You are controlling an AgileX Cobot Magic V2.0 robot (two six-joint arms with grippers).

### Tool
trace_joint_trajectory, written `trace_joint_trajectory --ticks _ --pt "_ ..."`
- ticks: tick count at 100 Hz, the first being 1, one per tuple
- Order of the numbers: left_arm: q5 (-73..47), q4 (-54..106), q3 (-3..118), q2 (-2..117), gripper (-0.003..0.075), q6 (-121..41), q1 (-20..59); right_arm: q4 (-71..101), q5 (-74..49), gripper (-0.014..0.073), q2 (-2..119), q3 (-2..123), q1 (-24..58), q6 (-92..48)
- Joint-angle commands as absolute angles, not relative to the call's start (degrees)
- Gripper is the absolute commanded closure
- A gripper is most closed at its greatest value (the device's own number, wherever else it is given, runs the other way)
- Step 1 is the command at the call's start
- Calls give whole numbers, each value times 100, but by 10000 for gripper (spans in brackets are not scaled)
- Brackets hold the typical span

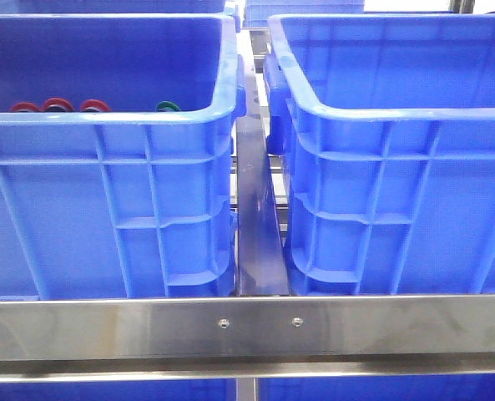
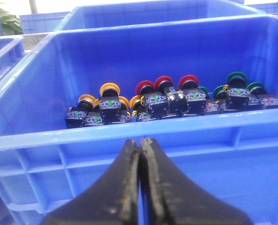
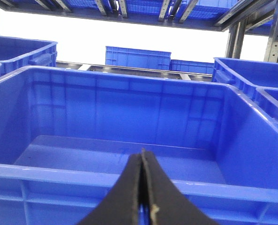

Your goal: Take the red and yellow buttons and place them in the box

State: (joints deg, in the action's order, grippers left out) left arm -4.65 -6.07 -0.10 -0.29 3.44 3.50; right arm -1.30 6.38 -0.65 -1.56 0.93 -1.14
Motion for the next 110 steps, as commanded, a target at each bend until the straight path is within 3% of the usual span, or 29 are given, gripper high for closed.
trace_joint_trajectory --ticks 1,38,61,110 --pt "0 -601 -35 -216 739 385 333 -132 1075 661 -183 -150 96 -138" --pt "0 -576 21 -216 739 385 333 -132 1075 661 -183 -150 96 -138" --pt "-246 -431 880 -42 739 385 333 -132 1075 661 -183 -150 96 -138" --pt "-3713 -455 4650 3118 739 358 333 -132 1075 661 -183 -150 96 -138"
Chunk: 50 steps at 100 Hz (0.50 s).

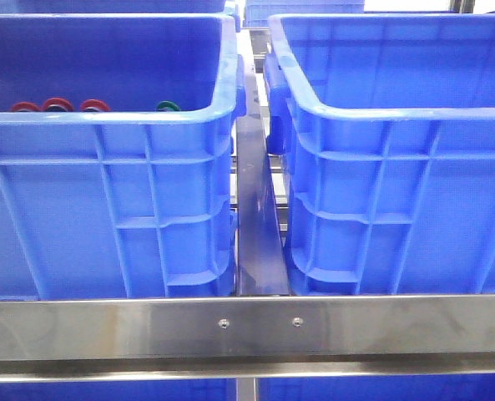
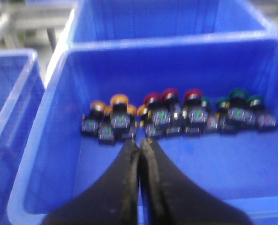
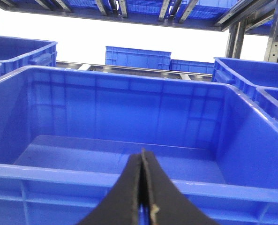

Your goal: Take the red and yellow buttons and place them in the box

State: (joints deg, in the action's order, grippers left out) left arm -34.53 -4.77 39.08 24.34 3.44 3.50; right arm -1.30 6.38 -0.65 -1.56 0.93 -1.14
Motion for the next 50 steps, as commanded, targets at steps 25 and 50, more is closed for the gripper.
trace_joint_trajectory --ticks 25,50 --pt "-4223 -468 5694 4439 739 358 333 -132 1075 661 -183 -150 96 -138" --pt "-4246 -468 5770 4754 554 358 333 -132 1075 661 -183 -150 96 -138"
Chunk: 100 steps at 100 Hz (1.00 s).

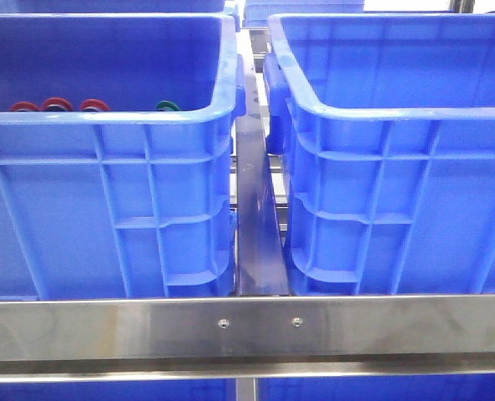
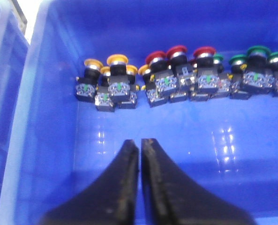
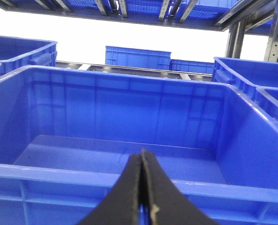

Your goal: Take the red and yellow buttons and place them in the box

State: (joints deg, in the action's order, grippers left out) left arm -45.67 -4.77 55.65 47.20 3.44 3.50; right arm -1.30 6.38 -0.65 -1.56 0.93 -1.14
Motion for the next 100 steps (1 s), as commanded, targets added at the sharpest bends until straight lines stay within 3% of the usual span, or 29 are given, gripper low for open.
trace_joint_trajectory --ticks 1,16,25,48,100 --pt "-4246 -468 5770 4765 541 358 333 -132 1075 661 -183 -150 96 -138" --pt "-4246 -448 5770 4789 235 358 333 -132 1075 661 -183 -150 96 -138" --pt "-4246 -448 5770 4855 143 358 333 -132 1075 661 -183 -150 96 -138" --pt "-4402 -384 6172 5769 138 358 333 -132 1075 661 -183 -150 96 -138" --pt "-5140 -397 8487 8930 138 344 -6 -132 1075 661 -183 -150 96 -138"
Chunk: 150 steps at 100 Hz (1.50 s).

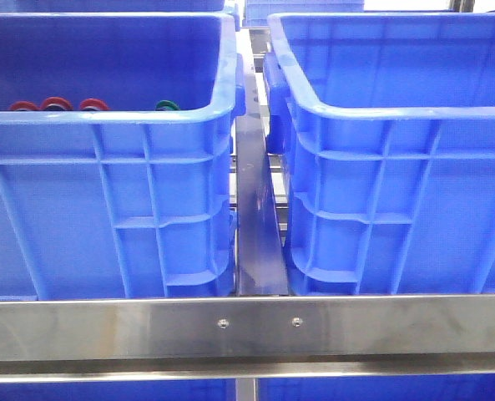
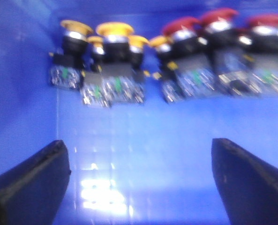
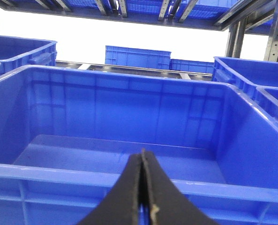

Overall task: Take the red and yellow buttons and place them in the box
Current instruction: 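Lower the left gripper onto a yellow push-button and close it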

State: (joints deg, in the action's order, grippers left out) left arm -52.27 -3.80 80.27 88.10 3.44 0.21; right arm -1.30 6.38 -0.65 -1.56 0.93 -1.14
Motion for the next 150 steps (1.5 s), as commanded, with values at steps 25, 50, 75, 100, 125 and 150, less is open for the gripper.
trace_joint_trajectory --ticks 25,50,75,100,125,150 --pt "-5237 -632 8843 9607 141 344 -30 -132 1075 661 -183 -150 96 -138" --pt "-5168 -560 8843 9922 141 344 -288 -132 1075 661 -183 -150 96 -138" --pt "-4812 -426 8843 9957 141 335 -335 -132 1075 661 -183 -150 96 -138" --pt "-4671 -296 8843 10308 141 238 -335 -132 1075 661 -183 -150 96 -138" --pt "-4368 -296 8843 10414 141 229 -335 -132 1075 661 -183 -150 96 -138" --pt "-4113 -320 8843 10414 141 229 -335 -132 1075 661 -183 -150 96 -138"
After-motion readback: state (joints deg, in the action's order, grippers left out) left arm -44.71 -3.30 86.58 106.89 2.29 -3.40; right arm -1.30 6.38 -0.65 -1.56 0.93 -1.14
